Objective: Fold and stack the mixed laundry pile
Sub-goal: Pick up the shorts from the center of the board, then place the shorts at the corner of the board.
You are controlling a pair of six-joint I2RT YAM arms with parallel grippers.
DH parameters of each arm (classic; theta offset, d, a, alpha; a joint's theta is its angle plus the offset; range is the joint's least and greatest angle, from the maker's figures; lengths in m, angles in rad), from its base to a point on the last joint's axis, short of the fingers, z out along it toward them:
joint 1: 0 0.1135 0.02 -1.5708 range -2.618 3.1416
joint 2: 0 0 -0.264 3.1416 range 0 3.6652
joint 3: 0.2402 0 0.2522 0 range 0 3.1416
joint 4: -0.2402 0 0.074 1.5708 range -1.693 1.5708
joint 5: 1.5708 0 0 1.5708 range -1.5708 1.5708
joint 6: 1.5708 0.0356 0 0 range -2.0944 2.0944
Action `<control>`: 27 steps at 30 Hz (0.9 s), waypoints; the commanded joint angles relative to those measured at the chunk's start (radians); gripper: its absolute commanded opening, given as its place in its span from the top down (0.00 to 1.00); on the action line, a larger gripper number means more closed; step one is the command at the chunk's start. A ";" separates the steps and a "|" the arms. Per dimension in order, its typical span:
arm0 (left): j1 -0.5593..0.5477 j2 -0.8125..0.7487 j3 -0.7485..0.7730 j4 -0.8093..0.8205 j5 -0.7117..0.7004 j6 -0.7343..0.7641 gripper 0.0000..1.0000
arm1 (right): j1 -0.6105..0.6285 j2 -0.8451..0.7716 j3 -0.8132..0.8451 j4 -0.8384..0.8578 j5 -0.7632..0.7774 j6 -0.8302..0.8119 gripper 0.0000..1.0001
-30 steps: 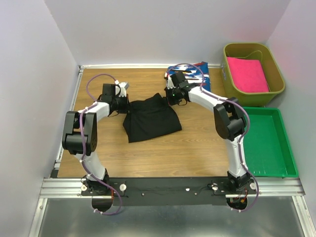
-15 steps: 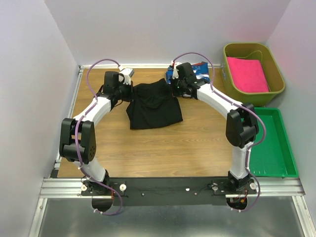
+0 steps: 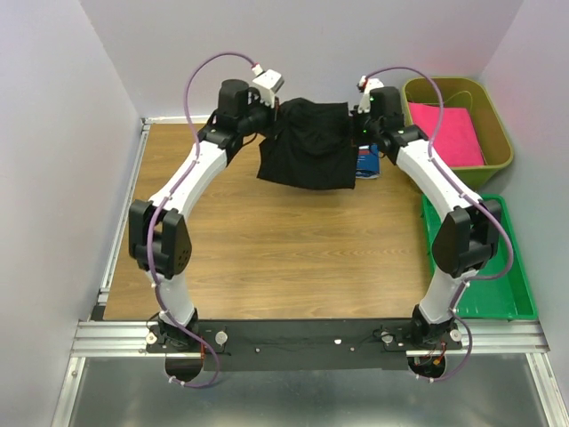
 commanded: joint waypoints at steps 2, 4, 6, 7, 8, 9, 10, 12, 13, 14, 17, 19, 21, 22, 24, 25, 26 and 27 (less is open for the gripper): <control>-0.039 0.172 0.247 -0.006 -0.023 0.013 1.00 | -0.083 -0.017 0.077 -0.020 0.041 -0.075 0.99; -0.057 0.242 0.351 -0.003 -0.029 0.009 1.00 | -0.117 0.006 0.095 -0.013 0.040 -0.087 0.99; -0.070 0.288 0.444 0.011 -0.026 0.002 1.00 | -0.148 0.028 0.129 -0.010 0.040 -0.092 0.99; -0.076 0.334 0.474 0.012 -0.027 -0.004 1.00 | -0.157 0.038 0.138 -0.011 0.038 -0.094 0.99; -0.081 0.357 0.503 0.015 -0.024 -0.004 1.00 | -0.163 0.057 0.147 -0.010 0.037 -0.116 0.99; -0.084 0.376 0.550 0.022 -0.024 -0.005 1.00 | -0.174 0.065 0.160 -0.008 0.040 -0.124 0.99; -0.087 0.412 0.568 0.028 -0.024 -0.005 1.00 | -0.179 0.071 0.163 -0.004 0.040 -0.133 0.99; -0.096 0.440 0.598 0.052 -0.023 -0.019 1.00 | -0.194 0.094 0.178 -0.002 0.041 -0.141 0.99; -0.099 0.465 0.604 0.060 -0.024 -0.021 1.00 | -0.197 0.101 0.181 -0.004 0.043 -0.146 0.99; -0.101 0.476 0.609 0.064 -0.024 -0.027 1.00 | -0.200 0.108 0.184 -0.002 0.040 -0.147 0.99; -0.110 0.505 0.611 0.089 -0.029 -0.025 1.00 | -0.208 0.131 0.175 0.012 0.043 -0.160 0.99; -0.110 0.522 0.612 0.107 -0.038 -0.025 1.00 | -0.211 0.150 0.175 0.021 0.049 -0.163 0.99; -0.110 0.532 0.612 0.121 -0.043 -0.024 1.00 | -0.215 0.163 0.175 0.032 0.050 -0.164 0.99; -0.110 0.542 0.614 0.135 -0.044 -0.025 1.00 | -0.215 0.173 0.172 0.048 0.057 -0.167 0.99; -0.110 0.552 0.615 0.150 -0.050 -0.028 1.00 | -0.217 0.187 0.181 0.067 0.066 -0.173 0.99; -0.110 0.566 0.623 0.157 -0.052 -0.033 1.00 | -0.217 0.198 0.187 0.078 0.072 -0.178 0.99; -0.110 0.574 0.628 0.155 -0.053 -0.033 1.00 | -0.217 0.219 0.195 0.081 0.073 -0.179 0.99; -0.110 0.580 0.632 0.155 -0.060 -0.033 1.00 | -0.217 0.232 0.215 0.084 0.077 -0.181 0.99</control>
